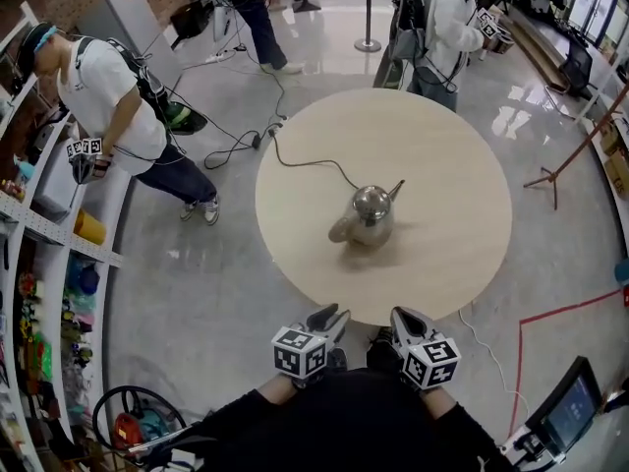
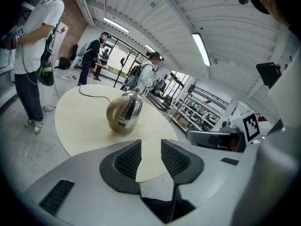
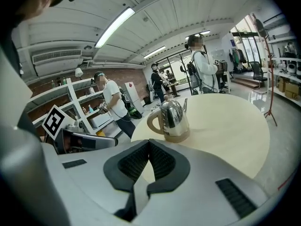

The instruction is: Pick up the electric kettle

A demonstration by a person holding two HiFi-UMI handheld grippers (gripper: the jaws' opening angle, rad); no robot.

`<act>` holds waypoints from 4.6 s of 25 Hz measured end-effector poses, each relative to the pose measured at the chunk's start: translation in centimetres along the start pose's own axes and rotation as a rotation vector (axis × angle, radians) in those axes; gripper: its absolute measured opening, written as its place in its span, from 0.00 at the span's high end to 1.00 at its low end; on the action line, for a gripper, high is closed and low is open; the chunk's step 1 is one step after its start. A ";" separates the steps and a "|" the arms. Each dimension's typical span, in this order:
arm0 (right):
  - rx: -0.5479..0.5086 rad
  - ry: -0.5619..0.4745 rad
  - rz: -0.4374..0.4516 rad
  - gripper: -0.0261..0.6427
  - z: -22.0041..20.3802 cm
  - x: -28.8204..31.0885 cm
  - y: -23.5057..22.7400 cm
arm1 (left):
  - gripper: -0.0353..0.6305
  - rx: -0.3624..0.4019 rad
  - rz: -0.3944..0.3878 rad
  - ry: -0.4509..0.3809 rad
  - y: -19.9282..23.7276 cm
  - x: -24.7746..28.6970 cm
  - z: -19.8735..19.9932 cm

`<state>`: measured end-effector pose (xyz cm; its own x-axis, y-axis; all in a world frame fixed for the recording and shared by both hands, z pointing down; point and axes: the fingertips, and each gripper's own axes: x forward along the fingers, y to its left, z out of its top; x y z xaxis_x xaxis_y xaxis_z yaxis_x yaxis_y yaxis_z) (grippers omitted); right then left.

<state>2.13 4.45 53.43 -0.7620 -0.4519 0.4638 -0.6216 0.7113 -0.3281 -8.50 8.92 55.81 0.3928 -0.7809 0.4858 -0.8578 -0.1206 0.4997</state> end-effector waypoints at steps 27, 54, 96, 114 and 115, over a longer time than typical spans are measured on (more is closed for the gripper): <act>0.107 0.009 0.282 0.95 9.7 10.8 -14.9 | 0.73 0.095 0.324 -0.050 0.4 12.7 9.9; 0.056 0.021 0.103 0.95 8.8 17.7 -17.5 | 0.73 -0.033 0.417 -0.059 12.5 13.1 8.4; 0.255 0.026 0.035 0.83 7.3 18.9 -20.1 | 0.59 0.724 0.120 0.449 14.7 18.9 6.7; 0.325 0.035 -0.020 0.83 6.2 19.8 -21.5 | 0.79 0.735 0.014 0.665 17.8 21.6 6.8; 0.325 0.035 -0.022 0.83 6.0 19.8 -21.6 | 0.80 0.735 0.031 0.694 18.1 21.9 6.6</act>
<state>-0.63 -23.09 64.81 -0.7448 -0.4421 0.4998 -0.6673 0.4899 -0.5610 -17.59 -14.38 70.77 0.2725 -0.2891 0.9177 -0.7704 -0.6370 0.0281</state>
